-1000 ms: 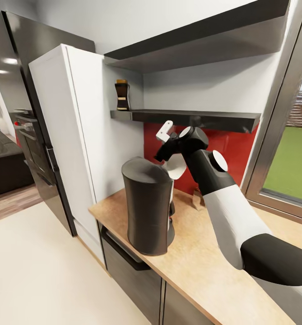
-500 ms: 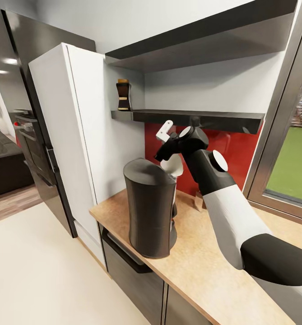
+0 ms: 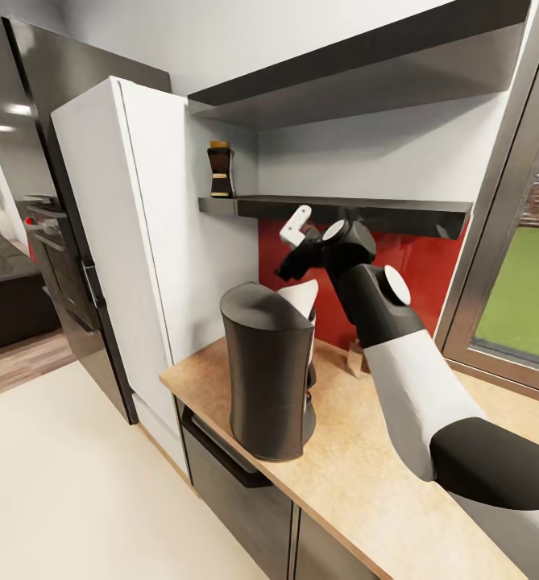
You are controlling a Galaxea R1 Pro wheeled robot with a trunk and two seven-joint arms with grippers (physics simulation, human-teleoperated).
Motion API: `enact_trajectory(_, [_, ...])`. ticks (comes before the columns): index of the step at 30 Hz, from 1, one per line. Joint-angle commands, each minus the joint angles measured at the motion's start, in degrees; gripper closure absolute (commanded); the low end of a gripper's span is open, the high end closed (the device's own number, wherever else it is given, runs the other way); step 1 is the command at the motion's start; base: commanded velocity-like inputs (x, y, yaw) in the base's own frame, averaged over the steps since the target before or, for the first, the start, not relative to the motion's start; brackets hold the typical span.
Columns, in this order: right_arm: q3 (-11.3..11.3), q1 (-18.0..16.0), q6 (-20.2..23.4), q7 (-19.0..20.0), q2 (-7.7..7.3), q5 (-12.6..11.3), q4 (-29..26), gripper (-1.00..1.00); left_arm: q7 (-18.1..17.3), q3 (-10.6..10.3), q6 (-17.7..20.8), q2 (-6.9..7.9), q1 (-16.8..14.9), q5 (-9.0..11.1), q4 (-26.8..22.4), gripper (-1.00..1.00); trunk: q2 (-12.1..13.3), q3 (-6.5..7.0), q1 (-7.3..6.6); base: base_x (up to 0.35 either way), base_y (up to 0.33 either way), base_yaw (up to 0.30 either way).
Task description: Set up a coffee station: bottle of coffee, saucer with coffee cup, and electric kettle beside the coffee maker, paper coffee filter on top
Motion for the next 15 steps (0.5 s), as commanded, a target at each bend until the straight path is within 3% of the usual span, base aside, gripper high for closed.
enact_trajectory(1, [0.0,0.0,0.1,0.5,0.01,0.6,-0.5,-1.0,-0.4,0.5,-0.2,-0.03,0.0,-0.5,0.0,-1.0,0.0,-0.04,0.02,0.0,0.0,0.0])
enact_trajectory(10, [-0.1,0.0,0.1,0.4,0.01,0.5,-3.3,-1.0,-0.4,0.5,-0.2,-0.03,0.0,-0.4,-0.2,-1.0,0.0,-0.04,0.02,0.0,0.16,0.0])
enact_trajectory(15, [-0.1,0.0,0.1,0.4,0.01,0.5,-3.5,-1.0,-0.4,0.5,-0.2,-0.03,0.0,-0.4,-0.2,-1.0,0.0,-0.04,0.02,0.0,0.043,0.0])
